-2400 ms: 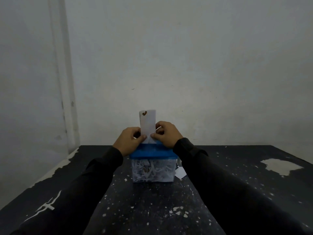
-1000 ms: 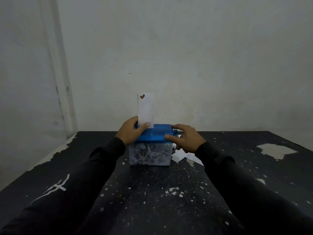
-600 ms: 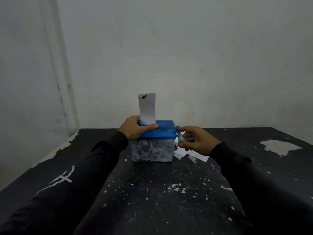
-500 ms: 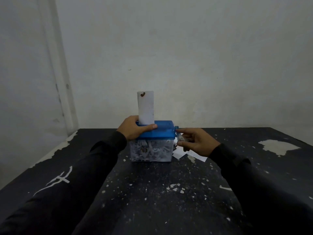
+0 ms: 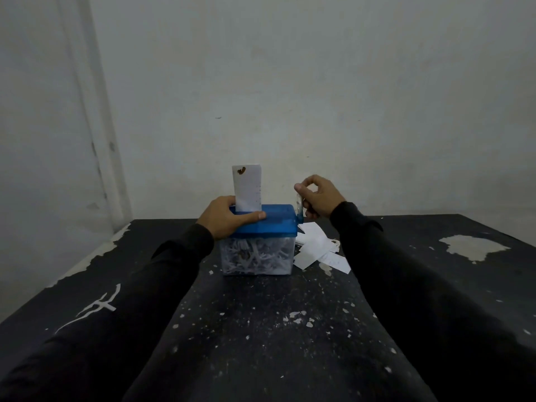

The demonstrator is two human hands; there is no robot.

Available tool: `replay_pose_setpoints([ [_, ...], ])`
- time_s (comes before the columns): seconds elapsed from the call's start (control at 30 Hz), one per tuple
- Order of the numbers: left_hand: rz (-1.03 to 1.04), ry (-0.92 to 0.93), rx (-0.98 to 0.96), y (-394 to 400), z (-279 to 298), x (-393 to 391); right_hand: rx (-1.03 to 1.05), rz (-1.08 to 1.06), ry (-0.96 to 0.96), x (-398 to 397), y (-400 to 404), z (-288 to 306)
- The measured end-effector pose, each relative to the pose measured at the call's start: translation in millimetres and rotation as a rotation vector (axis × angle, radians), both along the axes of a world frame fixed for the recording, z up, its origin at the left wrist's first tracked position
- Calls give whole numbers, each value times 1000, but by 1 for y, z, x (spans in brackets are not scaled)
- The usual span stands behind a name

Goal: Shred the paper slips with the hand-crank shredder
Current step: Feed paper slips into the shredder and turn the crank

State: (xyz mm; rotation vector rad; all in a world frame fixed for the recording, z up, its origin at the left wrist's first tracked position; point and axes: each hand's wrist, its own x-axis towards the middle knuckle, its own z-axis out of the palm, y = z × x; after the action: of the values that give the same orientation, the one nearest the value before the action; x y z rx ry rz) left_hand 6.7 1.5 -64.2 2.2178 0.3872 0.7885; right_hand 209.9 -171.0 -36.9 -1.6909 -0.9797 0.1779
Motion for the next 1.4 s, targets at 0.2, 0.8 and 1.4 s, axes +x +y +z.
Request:
replay_pose_setpoints([
  [0.2,-1,15,-18,0,-1,2,-38,-178,59,0,16,-38],
  [0.8,10,52,4,2,2,3,44,-131,244,-62,-42,-74],
  [1.4,-18,30,35,9,-3,2,28,-227,42,5,19,-31],
])
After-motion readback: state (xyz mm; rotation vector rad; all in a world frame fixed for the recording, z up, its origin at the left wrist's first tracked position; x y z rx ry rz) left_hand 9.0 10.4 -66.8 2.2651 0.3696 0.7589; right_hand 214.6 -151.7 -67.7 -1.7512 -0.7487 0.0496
